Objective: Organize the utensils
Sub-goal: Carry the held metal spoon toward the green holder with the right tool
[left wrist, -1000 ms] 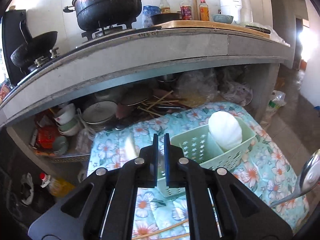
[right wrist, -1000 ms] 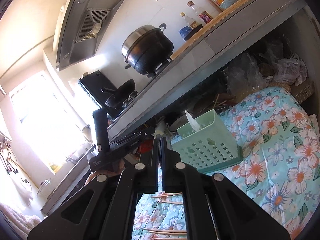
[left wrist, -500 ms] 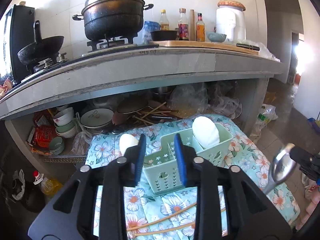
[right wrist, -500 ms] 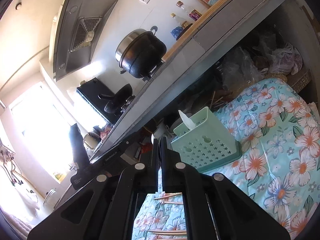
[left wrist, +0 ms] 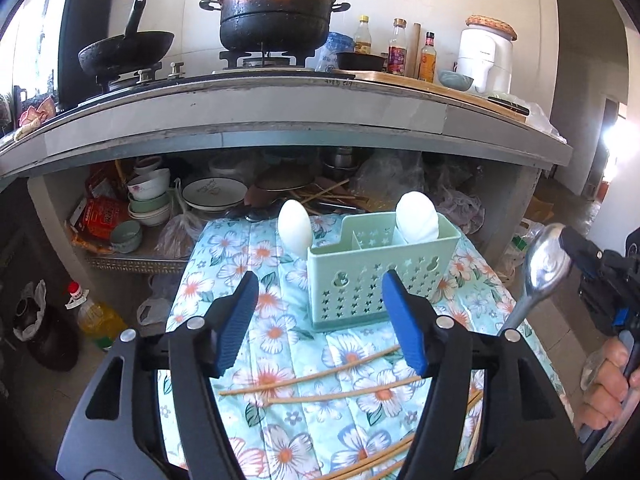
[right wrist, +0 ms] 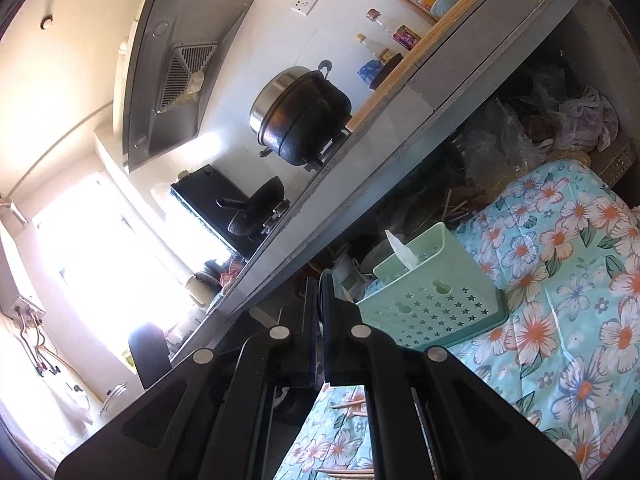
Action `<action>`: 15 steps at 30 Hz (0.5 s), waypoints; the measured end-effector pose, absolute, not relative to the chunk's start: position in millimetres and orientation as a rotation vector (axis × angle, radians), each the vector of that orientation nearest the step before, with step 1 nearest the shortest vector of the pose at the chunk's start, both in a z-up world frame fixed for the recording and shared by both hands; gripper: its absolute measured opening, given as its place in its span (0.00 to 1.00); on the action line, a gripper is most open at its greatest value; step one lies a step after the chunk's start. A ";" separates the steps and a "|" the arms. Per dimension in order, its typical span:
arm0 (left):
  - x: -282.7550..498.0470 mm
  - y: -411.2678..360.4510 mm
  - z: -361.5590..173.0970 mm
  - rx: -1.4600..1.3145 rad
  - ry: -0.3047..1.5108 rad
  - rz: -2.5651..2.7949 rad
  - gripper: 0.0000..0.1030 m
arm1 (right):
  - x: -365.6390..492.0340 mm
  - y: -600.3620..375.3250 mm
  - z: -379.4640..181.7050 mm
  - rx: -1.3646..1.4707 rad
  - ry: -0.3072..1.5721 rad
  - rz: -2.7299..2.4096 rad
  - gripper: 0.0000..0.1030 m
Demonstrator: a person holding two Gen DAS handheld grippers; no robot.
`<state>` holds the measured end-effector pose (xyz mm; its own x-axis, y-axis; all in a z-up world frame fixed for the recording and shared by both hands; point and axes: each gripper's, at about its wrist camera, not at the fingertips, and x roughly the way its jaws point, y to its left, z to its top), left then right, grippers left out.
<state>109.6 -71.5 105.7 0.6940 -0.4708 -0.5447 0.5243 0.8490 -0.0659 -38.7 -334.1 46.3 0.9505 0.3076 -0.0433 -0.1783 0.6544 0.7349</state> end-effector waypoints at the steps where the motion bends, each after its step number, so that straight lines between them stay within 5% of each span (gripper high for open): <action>1: 108.0 -70.0 104.7 0.094 0.584 -0.554 0.61 | -38.4 -333.2 46.5 0.813 0.169 0.280 0.02; 15: 106.8 -71.5 95.9 0.094 0.607 -0.557 0.68 | -37.6 -330.1 47.0 0.812 0.173 0.293 0.02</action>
<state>106.8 -71.5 95.9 0.6796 -0.4684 -0.5646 0.5221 0.8495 -0.0763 -37.6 -330.1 47.0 0.9457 0.3225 -0.0398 -0.1909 0.6506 0.7351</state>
